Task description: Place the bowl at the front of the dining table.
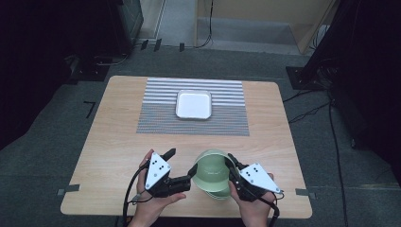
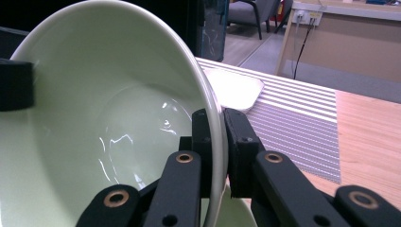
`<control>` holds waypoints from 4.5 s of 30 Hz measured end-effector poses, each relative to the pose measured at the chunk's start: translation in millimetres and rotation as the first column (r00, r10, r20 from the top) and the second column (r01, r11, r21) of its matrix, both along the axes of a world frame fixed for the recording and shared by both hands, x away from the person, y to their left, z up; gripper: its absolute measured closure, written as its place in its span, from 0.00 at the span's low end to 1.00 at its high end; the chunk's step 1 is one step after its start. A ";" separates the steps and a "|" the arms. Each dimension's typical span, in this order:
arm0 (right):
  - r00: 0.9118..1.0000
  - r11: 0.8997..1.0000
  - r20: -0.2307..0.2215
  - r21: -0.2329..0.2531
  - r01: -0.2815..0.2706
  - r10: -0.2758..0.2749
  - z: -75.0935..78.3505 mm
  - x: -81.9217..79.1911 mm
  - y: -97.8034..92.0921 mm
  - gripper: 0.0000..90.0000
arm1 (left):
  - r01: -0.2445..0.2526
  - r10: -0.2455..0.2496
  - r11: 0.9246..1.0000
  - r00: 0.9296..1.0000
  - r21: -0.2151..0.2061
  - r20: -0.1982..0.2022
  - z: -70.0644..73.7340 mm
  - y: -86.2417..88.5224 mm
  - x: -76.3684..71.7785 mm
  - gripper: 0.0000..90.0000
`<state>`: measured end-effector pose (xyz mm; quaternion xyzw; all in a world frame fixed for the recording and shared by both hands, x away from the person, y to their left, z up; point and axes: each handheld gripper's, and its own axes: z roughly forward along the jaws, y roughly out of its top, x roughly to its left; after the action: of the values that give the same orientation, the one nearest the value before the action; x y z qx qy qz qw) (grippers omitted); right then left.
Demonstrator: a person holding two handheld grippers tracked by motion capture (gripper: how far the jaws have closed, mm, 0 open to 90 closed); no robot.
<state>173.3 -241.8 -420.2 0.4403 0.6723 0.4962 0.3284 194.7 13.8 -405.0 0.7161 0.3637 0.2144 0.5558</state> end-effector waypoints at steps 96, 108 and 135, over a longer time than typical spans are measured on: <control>0.998 0.992 -0.055 0.124 0.018 -0.011 28.8 67.0 -29.1 0.94 | -0.385 0.497 0.848 0.816 0.365 -0.295 -114.0 173.1 87.0 0.03; 0.998 0.992 -0.060 0.121 0.027 -0.020 33.1 85.8 -22.5 0.94 | -0.385 0.497 0.848 0.816 0.366 -0.294 -114.0 173.1 86.9 0.03; 0.993 0.987 -0.117 0.160 0.016 0.003 44.8 129.5 -13.1 0.94 | -0.385 0.497 0.848 0.816 0.364 -0.294 -114.1 173.0 87.4 0.03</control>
<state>302.8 -254.9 -375.4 0.4958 0.6467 0.5213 0.2534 282.2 186.8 -519.1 0.7113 0.5860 0.2474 0.2991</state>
